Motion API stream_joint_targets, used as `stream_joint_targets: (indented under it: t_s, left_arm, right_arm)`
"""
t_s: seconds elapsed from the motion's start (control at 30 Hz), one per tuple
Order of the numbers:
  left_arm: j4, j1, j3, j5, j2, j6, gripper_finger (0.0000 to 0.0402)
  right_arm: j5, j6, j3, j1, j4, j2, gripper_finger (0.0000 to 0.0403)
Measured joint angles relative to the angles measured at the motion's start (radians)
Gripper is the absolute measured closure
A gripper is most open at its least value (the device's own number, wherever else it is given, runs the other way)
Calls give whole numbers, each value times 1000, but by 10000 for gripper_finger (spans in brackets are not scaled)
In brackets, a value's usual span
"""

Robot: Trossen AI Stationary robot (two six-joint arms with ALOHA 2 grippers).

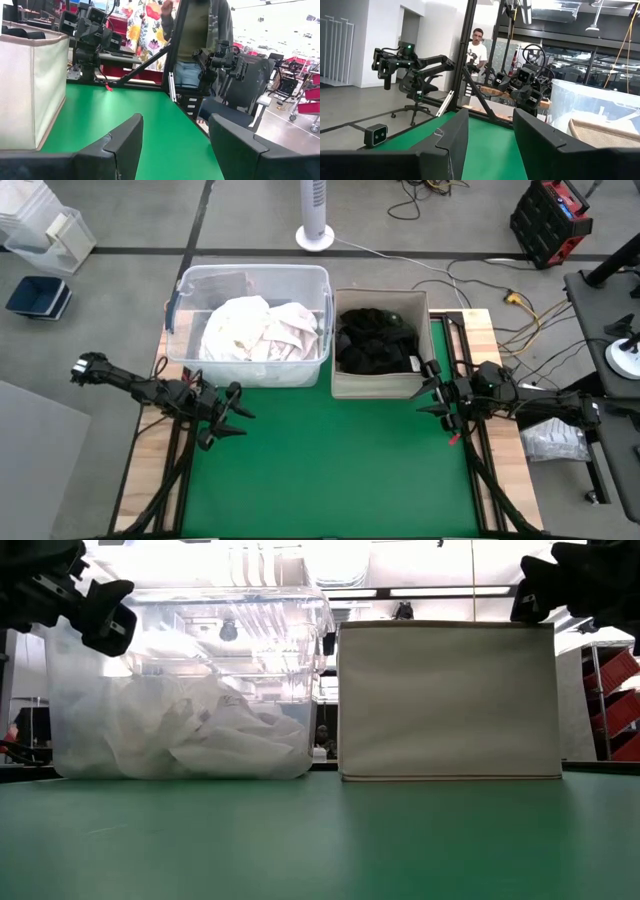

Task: Sort clothes
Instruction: Return to Home Position

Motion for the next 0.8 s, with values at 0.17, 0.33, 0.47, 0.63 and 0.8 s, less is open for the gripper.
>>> stream_joint_targets:
  t_s: [0.17, 0.33, 0.47, 0.63, 0.8]
  left_arm:
    - [0, 0, 0, 0, 12, 0, 197]
    - [0, 0, 0, 0, 24, 0, 197]
    - [0, 0, 0, 0, 33, 0, 197]
    - [0, 0, 0, 0, 41, 0, 197]
    - [0, 0, 0, 0, 49, 0, 197]
  right_arm:
    - [-1, 0, 0, 0, 0, 0, 266]
    - [-3, 0, 0, 0, 0, 0, 278]
    - [-3, 0, 0, 0, 0, 0, 287]
    - [-3, 0, 0, 0, 0, 0, 295]
    - [-3, -1, 0, 0, 0, 0, 302]
